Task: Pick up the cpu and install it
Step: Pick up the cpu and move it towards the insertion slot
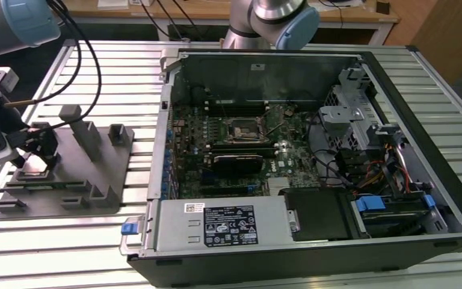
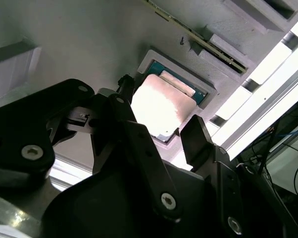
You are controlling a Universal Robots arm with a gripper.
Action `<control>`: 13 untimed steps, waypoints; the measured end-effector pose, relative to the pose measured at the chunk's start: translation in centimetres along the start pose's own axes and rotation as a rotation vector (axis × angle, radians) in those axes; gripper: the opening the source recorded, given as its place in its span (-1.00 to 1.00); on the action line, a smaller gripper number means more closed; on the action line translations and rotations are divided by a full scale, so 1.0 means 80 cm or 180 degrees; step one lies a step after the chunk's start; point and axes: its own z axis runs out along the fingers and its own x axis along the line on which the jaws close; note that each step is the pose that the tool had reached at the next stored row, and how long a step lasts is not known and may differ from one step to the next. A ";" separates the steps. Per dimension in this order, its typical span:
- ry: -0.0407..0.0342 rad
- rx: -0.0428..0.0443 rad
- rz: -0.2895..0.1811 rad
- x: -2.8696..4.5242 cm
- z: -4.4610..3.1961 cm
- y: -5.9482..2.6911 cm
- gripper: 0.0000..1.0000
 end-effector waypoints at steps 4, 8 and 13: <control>0.0000 0.0000 0.0000 0.0012 0.0001 0.000 0.29; 0.0000 0.0000 0.0006 0.0014 0.0005 0.000 0.29; 0.0000 0.0000 0.0008 0.0014 0.0006 0.000 0.29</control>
